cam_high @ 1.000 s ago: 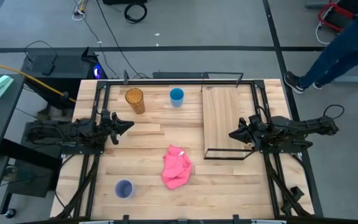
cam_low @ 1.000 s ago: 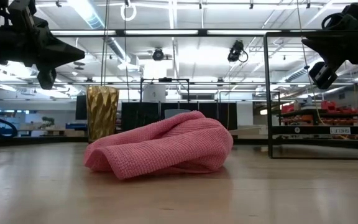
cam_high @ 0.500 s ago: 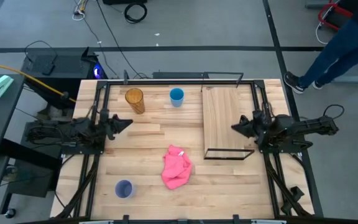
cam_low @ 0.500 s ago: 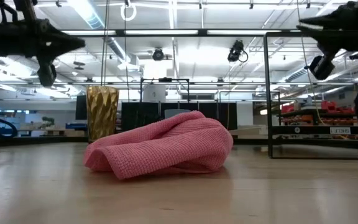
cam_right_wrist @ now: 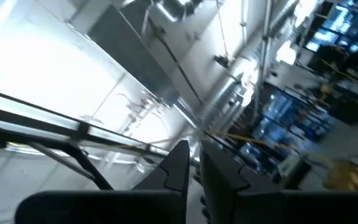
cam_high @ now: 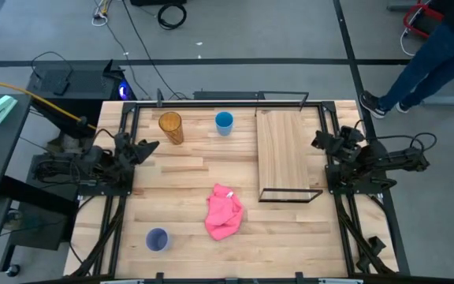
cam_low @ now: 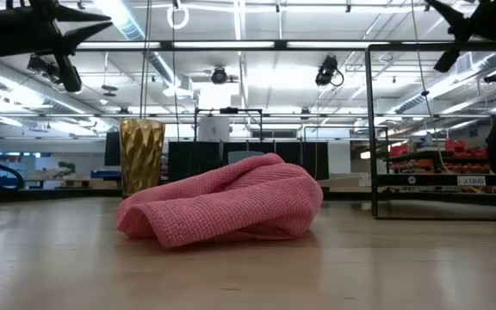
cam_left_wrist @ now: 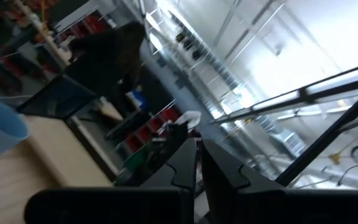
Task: Stack small to large cups/mugs on shelf
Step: Put the light blue cup on the shelf
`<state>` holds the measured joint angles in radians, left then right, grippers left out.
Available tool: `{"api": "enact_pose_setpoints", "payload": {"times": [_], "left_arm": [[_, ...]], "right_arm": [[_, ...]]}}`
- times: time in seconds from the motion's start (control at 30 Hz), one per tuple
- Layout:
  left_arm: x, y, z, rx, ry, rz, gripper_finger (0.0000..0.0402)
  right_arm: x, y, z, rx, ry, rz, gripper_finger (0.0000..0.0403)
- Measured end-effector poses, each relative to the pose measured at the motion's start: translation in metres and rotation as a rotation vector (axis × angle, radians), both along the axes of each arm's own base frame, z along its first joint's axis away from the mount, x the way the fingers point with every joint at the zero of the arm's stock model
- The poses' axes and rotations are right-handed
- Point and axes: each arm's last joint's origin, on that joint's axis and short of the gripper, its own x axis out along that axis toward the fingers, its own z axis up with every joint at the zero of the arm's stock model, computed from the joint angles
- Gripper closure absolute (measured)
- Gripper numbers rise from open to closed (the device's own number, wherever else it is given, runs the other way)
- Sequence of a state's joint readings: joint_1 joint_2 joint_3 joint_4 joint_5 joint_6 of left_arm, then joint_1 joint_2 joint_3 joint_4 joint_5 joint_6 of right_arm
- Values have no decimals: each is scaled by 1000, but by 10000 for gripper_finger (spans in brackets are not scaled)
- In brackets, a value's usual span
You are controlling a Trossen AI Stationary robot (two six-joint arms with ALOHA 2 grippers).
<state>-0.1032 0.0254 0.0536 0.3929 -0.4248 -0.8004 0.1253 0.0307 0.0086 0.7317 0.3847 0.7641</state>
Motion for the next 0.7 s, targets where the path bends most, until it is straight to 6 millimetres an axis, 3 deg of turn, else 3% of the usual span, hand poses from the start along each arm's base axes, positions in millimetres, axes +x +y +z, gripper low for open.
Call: {"api": "enact_pose_setpoints", "payload": {"times": [0.33,0.7], "left_arm": [[-13,1,21,142,-187,98,392],[-16,2,24,328,-156,221,380]], "right_arm": [[-11,-3,21,-56,-58,-127,357],[-21,-4,55,-108,-66,-201,357]]}}
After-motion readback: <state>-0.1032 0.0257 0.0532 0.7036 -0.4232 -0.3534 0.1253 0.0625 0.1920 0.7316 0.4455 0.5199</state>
